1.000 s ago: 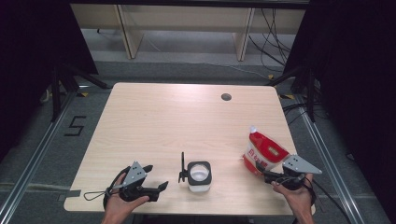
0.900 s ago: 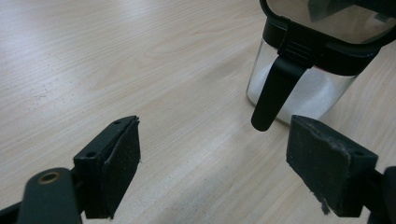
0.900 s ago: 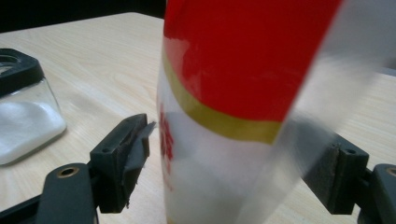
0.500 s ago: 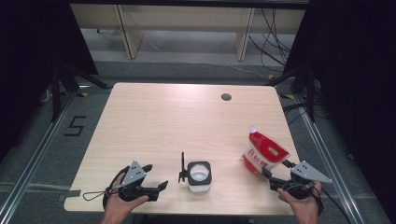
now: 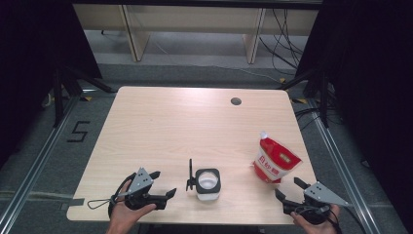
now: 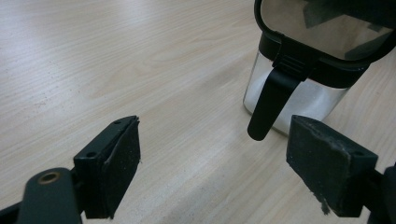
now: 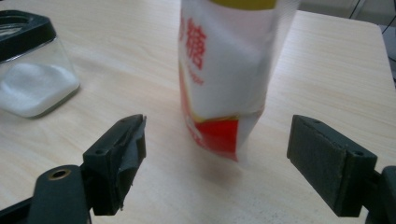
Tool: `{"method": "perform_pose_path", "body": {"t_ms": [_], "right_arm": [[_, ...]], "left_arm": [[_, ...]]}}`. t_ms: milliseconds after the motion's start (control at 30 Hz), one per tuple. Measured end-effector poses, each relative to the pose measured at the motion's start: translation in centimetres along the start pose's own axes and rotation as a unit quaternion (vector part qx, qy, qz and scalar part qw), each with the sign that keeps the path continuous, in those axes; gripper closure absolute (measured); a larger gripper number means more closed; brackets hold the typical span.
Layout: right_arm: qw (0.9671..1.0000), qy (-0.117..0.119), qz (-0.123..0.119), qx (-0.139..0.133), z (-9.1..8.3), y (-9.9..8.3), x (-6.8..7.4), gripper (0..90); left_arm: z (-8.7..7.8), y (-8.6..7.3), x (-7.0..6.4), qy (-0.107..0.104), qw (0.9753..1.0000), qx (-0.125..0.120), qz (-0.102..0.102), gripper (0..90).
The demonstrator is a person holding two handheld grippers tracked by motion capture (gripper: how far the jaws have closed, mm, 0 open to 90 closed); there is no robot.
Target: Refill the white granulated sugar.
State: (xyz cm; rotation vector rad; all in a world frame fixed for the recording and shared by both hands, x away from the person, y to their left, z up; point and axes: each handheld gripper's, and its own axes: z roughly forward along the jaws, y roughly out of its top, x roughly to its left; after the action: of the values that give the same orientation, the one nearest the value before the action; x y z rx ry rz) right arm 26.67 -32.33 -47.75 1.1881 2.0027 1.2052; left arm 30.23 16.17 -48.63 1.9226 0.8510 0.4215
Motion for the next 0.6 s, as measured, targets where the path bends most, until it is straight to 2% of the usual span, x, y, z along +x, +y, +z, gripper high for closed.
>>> {"method": "perform_pose_path", "body": {"t_ms": [33,67,100,133,200,233,267,300,367,467,500,533,567,600], "right_arm": [[0.9999,-0.006,-0.009,-0.009,0.0,0.0,0.1,20.4],[1.0000,0.005,0.003,-0.004,0.0,-0.1,0.4,20.4],[1.0000,0.005,-0.005,-0.001,0.0,-0.1,0.4,20.4],[1.0000,0.006,0.001,-0.001,-0.1,-0.1,0.6,20.4],[0.9999,0.006,-0.014,-0.003,-0.1,-0.1,0.7,20.6],[0.9999,0.009,-0.006,0.005,-0.2,-0.1,1.0,20.7],[0.9997,0.004,-0.025,0.006,-0.1,-0.2,1.0,20.7],[0.9998,0.014,-0.012,0.013,-0.1,-0.2,1.2,20.7],[0.9996,0.017,-0.016,0.019,-0.1,-0.3,1.5,20.8],[0.9994,0.016,-0.017,0.024,-0.1,-0.3,1.7,20.8],[0.9995,0.013,0.001,0.028,-0.3,-0.4,2.0,20.8],[0.9995,0.010,-0.004,0.031,-0.4,-0.4,2.0,20.9],[0.9993,0.011,-0.028,0.023,-0.3,-0.4,1.7,20.9],[0.9995,0.011,-0.018,0.026,-0.4,-0.4,2.0,20.9]], "left_arm": [[0.0,0.0,0.0,-0.001,1.0000,0.000,0.000,17.0],[0.0,0.0,0.0,-0.002,1.0000,-0.001,0.004,17.1],[0.0,-0.1,-0.1,-0.001,1.0000,-0.003,-0.007,17.1],[-0.1,-0.1,-0.1,0.002,0.9999,-0.004,-0.011,17.1],[-0.2,-0.1,0.0,0.001,0.9999,-0.006,-0.011,17.1],[-0.2,-0.1,0.1,0.001,0.9999,-0.006,-0.011,17.1],[-0.2,-0.1,0.2,0.003,1.0000,-0.003,-0.009,17.1],[-0.2,-0.1,0.3,0.003,1.0000,-0.002,-0.005,17.1],[-0.1,-0.2,0.1,0.004,0.9998,-0.006,-0.021,17.0],[-0.2,-0.1,0.2,0.004,0.9999,-0.001,-0.009,17.1],[-0.2,-0.1,0.2,0.005,1.0000,0.000,-0.005,17.1],[-0.2,-0.2,0.2,0.007,1.0000,0.001,-0.006,17.1],[-0.2,-0.2,0.1,0.007,0.9999,0.000,-0.007,17.1],[-0.2,-0.2,0.2,0.007,1.0000,-0.001,-0.007,17.1]]}}
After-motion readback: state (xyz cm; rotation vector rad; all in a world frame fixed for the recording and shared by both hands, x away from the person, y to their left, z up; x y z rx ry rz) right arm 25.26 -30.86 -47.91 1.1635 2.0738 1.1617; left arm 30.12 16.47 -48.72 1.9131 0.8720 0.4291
